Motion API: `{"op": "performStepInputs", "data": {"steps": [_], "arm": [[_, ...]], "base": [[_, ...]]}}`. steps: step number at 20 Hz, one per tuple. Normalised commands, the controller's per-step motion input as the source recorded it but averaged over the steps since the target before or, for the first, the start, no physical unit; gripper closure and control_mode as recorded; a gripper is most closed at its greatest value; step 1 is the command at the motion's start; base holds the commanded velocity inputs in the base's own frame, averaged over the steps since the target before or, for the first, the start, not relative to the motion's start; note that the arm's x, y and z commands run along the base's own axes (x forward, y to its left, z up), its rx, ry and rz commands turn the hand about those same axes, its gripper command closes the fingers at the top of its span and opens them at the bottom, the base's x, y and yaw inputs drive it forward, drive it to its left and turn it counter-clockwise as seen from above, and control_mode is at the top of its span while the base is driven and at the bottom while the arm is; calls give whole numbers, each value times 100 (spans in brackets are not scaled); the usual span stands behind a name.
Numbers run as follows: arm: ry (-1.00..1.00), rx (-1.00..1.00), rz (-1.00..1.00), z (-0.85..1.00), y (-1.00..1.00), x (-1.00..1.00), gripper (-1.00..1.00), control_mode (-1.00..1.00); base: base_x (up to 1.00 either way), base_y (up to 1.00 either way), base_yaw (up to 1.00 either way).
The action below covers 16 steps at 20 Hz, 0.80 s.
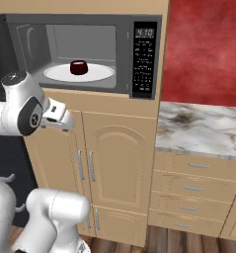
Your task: Pick the mug from the counter and place it inside the microwave. Then close the microwave.
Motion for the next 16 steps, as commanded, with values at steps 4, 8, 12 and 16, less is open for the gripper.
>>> {"op": "performStepInputs", "data": {"steps": [4, 8, 12, 16], "arm": [[-13, 3, -3, 4, 0, -72, -100, -100], [-6, 0, 0, 36, 0, -72, -100, -100], [-3, 0, 0, 57, -7, -68, -100, -100], [-8, 0, 0, 60, -8, -71, -100, -100]], "base": [[0, 0, 0], [0, 0, 0], [0, 0, 0], [0, 0, 0]]}}
